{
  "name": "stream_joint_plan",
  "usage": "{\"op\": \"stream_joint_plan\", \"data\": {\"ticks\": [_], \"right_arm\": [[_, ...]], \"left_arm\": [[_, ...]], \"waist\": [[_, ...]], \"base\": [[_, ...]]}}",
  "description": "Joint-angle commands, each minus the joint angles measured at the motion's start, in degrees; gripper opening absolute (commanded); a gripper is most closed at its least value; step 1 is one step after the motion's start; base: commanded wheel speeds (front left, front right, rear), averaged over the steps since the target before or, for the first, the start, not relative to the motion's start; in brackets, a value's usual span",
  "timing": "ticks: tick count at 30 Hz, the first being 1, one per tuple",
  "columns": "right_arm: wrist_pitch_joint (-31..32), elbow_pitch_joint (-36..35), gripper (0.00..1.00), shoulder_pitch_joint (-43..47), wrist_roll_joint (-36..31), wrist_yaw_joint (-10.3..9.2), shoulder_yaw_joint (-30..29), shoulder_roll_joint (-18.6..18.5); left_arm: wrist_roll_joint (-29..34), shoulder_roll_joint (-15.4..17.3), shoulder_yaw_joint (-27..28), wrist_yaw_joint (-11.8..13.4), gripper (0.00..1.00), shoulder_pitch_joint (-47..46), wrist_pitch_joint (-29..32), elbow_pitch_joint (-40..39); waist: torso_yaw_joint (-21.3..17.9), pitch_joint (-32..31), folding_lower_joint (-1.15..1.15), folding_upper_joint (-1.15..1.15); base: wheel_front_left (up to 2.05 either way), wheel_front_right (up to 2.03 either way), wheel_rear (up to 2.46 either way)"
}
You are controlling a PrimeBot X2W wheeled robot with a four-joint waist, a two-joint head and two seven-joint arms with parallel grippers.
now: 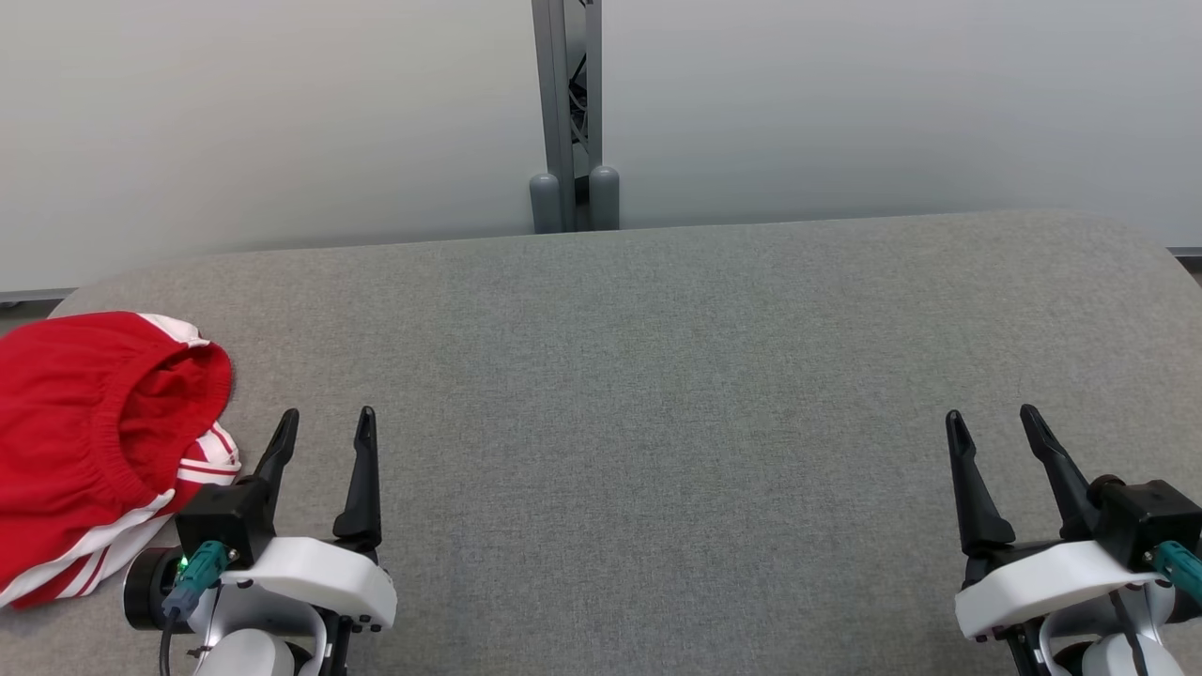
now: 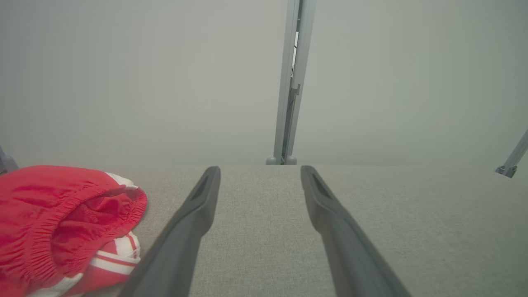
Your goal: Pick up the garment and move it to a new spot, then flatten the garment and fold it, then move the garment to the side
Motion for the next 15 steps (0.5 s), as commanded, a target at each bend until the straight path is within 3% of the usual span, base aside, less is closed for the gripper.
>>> {"op": "stream_joint_plan", "data": {"ticks": [1,15], "right_arm": [[-0.96,-0.51,1.00,0.45,-0.97,0.00,0.06,-0.11],[-3.15,-0.38,1.00,0.93,-1.10,0.00,1.83,0.12]], "left_arm": [[1.17,0.43,0.52,0.48,1.00,-0.04,0.29,-0.05],[4.11,0.81,1.34,1.45,1.00,0.91,2.81,0.64]], "waist": [[-0.15,-0.03,0.00,0.00],[-0.20,-0.49,0.00,0.00]], "base": [[0.00,0.00,0.00],[0.00,0.00,0.00]]}}
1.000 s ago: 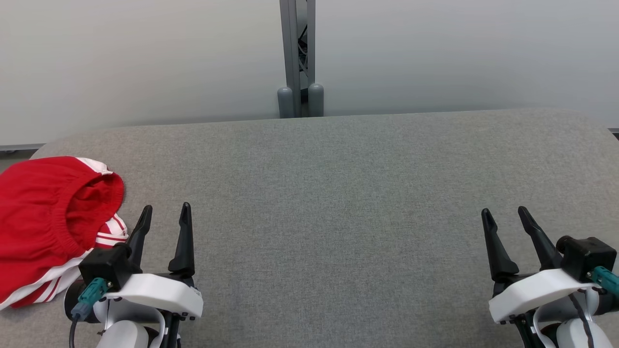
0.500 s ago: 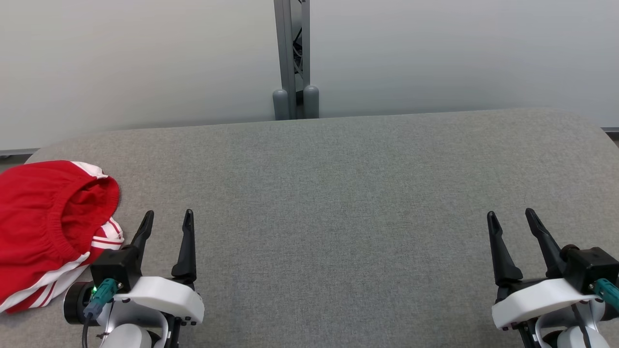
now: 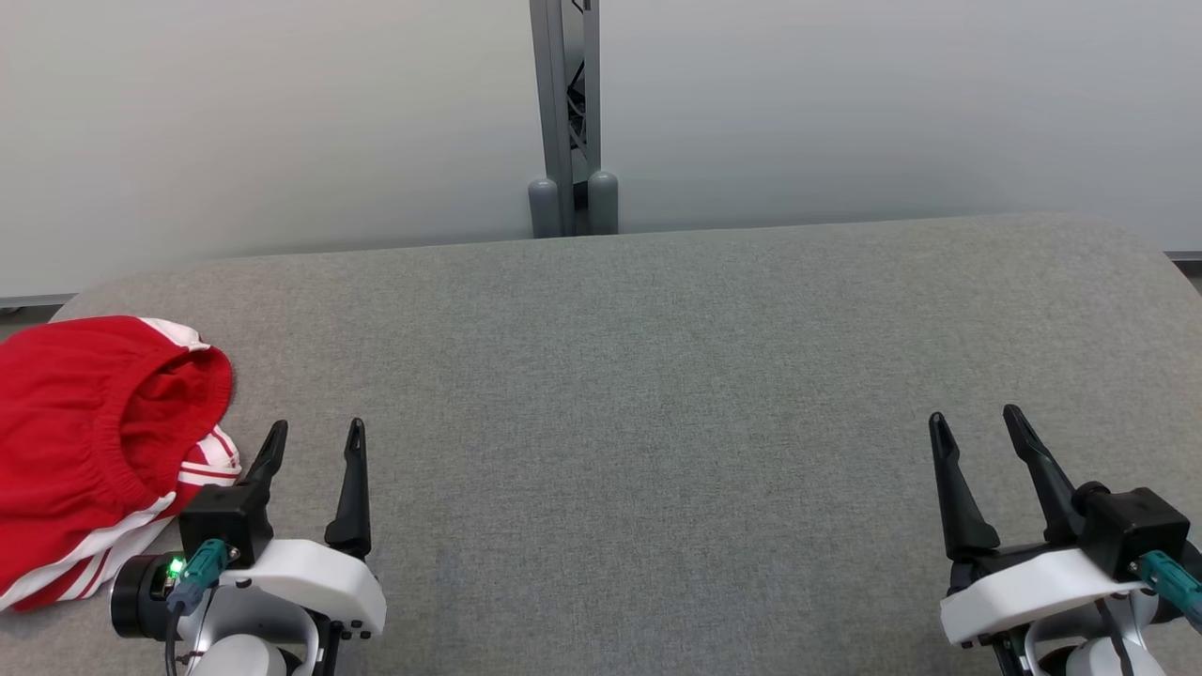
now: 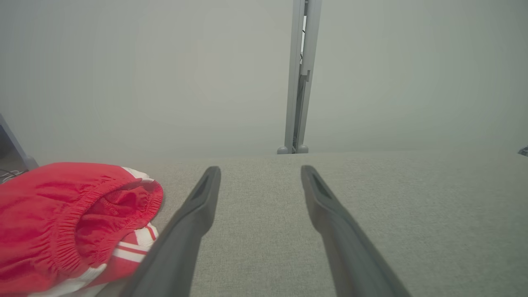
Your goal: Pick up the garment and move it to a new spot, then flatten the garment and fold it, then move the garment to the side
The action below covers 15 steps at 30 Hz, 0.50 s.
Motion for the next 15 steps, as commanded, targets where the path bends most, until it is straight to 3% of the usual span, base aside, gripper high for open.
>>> {"op": "stream_joint_plan", "data": {"ticks": [1,15], "right_arm": [[-0.66,0.14,1.00,0.48,-1.18,0.00,0.19,-0.14],[-0.38,1.40,1.00,0.51,0.02,0.00,-1.72,-0.14]], "left_arm": [[0.99,0.28,0.35,0.20,1.00,0.44,0.23,0.12],[-0.61,0.66,0.44,-0.05,1.00,0.53,0.76,0.00]], "waist": [[0.08,-0.07,0.00,0.00],[0.04,-0.29,0.00,0.00]], "base": [[0.00,0.00,0.00],[0.00,0.00,0.00]]}}
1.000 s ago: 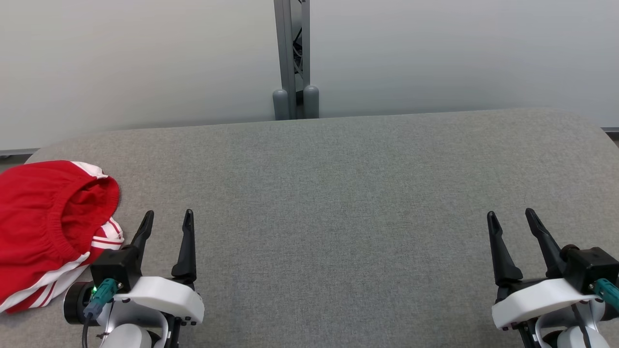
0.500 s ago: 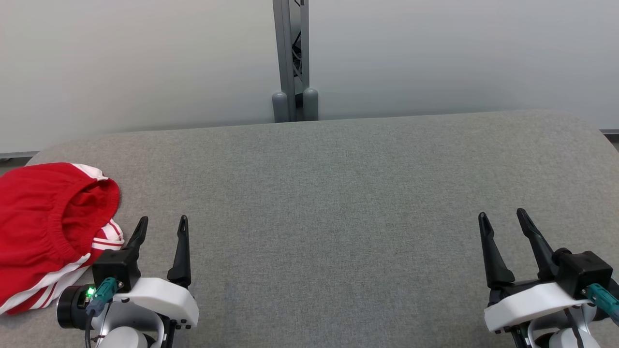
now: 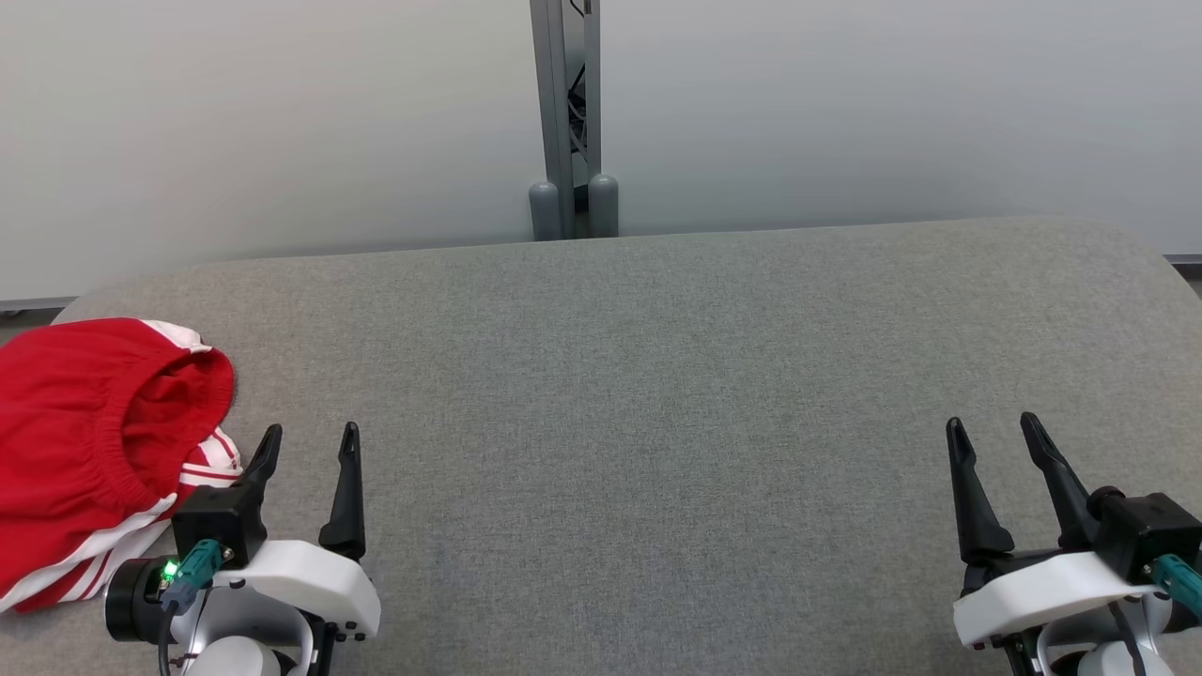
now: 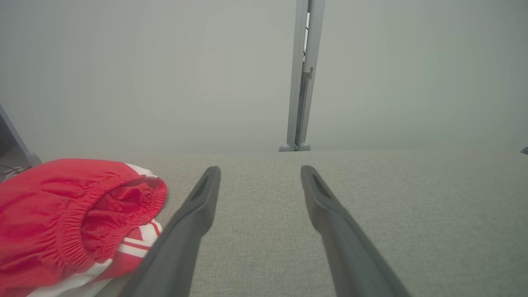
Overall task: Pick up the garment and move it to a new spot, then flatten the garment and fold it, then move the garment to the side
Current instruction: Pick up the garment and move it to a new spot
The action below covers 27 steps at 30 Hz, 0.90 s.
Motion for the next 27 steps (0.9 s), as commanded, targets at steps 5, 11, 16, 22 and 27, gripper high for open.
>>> {"op": "stream_joint_plan", "data": {"ticks": [5,11,16,22,27], "right_arm": [[0.23,0.39,1.00,0.26,-0.07,0.00,-0.20,-0.21],[0.43,0.75,1.00,-0.06,-0.29,0.00,0.05,-0.21],[0.69,0.61,1.00,-0.31,-0.61,0.00,0.66,-0.21],[0.61,0.64,1.00,-0.38,-0.31,0.00,1.83,-0.21],[0.57,0.74,1.00,-0.92,0.07,0.00,3.50,-0.22]], "left_arm": [[-0.16,0.47,-0.12,0.31,1.00,0.27,0.17,-0.38],[-0.55,0.57,-0.13,0.55,1.00,-0.16,0.22,-0.56],[-1.05,0.38,-0.15,0.63,1.00,-0.96,-0.23,-0.44],[-1.34,0.38,-0.26,0.75,1.00,-1.31,-0.62,0.10],[-1.86,0.56,0.38,1.29,1.00,-1.55,-0.99,0.13]], "waist": [[0.03,-0.01,0.00,0.00],[0.77,0.15,0.00,0.00],[3.03,0.65,0.00,0.00],[7.23,0.69,0.00,0.00],[10.95,0.50,0.00,0.00]], "base": [[0.00,0.00,0.00],[0.00,0.00,0.00],[0.00,0.00,0.00],[0.00,0.00,0.00],[0.00,0.00,0.00]]}}
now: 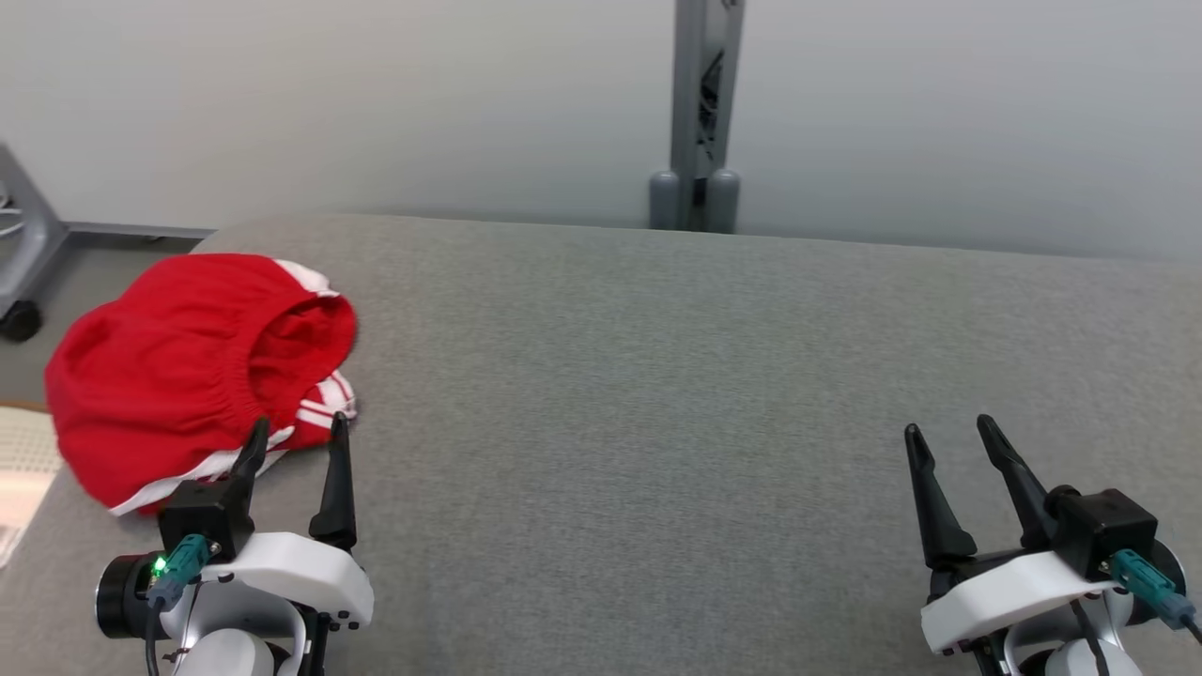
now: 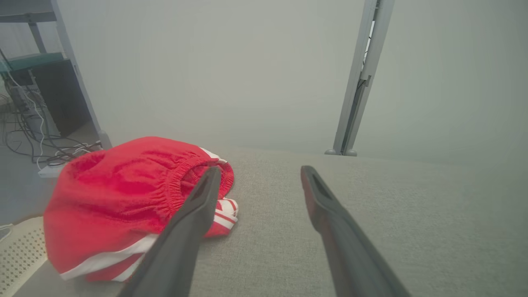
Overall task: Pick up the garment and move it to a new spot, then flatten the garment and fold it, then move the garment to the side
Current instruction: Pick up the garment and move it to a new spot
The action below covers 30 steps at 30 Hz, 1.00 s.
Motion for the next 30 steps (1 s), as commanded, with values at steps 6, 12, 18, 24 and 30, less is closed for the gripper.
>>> {"op": "stream_joint_plan", "data": {"ticks": [6,12,18,24,30], "right_arm": [[-0.39,0.15,1.00,-0.73,0.83,0.00,1.94,-0.24],[-0.83,0.16,1.00,-1.12,1.11,0.00,2.88,-0.25],[-1.27,0.28,1.00,-1.11,1.29,0.00,3.24,-0.25],[-1.42,0.79,1.00,-1.27,1.29,0.00,3.31,-0.25],[-1.90,1.03,1.00,-1.15,1.56,0.00,3.37,-0.25]], "left_arm": [[-0.53,0.77,0.95,1.52,1.00,-0.37,-0.10,-1.22],[-0.92,1.54,1.87,2.48,1.00,0.77,0.39,-2.70],[-1.25,2.03,2.14,2.88,1.00,1.22,0.93,-3.60],[-1.43,2.25,1.80,2.93,1.00,1.36,1.30,-3.98],[-1.29,2.50,1.17,2.92,1.00,1.22,1.67,-4.13]], "waist": [[5.66,-0.54,0.00,0.00],[8.93,-0.63,0.00,0.00],[10.79,-0.66,0.00,0.00],[11.91,-0.79,0.00,0.00],[12.40,-0.86,0.00,0.00]], "base": [[0.00,0.00,0.00],[0.00,0.00,0.00],[0.00,0.00,0.00],[0.00,0.00,0.00],[0.00,0.00,0.00]]}}
